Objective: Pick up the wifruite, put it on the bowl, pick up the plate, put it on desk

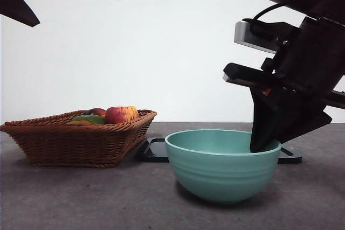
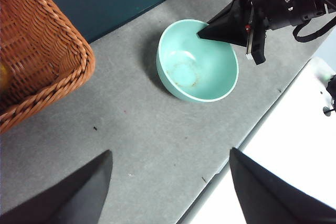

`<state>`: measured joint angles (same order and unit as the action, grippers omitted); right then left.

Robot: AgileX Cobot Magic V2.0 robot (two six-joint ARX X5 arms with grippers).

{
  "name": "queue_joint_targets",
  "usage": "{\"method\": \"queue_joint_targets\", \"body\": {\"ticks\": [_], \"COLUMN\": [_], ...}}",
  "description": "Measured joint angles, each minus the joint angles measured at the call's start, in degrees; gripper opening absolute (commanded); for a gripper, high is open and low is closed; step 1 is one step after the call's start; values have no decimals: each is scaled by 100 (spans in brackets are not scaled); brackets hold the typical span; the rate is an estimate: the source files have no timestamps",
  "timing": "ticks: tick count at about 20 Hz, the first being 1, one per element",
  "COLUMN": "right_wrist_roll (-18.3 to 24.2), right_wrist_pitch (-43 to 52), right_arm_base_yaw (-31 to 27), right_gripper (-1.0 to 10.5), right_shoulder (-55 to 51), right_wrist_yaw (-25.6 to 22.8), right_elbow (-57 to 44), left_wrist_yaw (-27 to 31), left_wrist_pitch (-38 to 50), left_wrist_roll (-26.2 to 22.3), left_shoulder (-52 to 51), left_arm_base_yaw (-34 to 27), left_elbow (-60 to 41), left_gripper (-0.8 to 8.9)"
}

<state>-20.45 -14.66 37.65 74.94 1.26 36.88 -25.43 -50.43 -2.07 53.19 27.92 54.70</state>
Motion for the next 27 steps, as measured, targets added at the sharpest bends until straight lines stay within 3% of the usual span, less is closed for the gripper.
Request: {"method": "queue_joint_targets", "body": {"ticks": [4,11,15,18,27], "right_wrist_roll": [0,-236,-258,-256,-256], "right_wrist_pitch": [2,-9,-474,-894,-2828], "right_arm_base_yaw": [122,179,179,179,179], "right_gripper": [229,231,231,230,230], "right_shoulder": [0,-234,-1117,-1919,-3698], "right_wrist_yaw": [2,-96,-533,-575,588], "right_elbow": [0,0,0,2,4], "left_wrist_yaw": [0,0,0,0,0], "left_wrist_pitch": [0,-2,-2,-4,-11], "left_wrist_roll": [0,0,0,0,0], "left_shoulder": [0,0,0,0,0], "left_arm_base_yaw": [0,0,0,0,0], "left_elbow": [0,0,0,0,0], "left_gripper": [344,344,344,344,344]}}
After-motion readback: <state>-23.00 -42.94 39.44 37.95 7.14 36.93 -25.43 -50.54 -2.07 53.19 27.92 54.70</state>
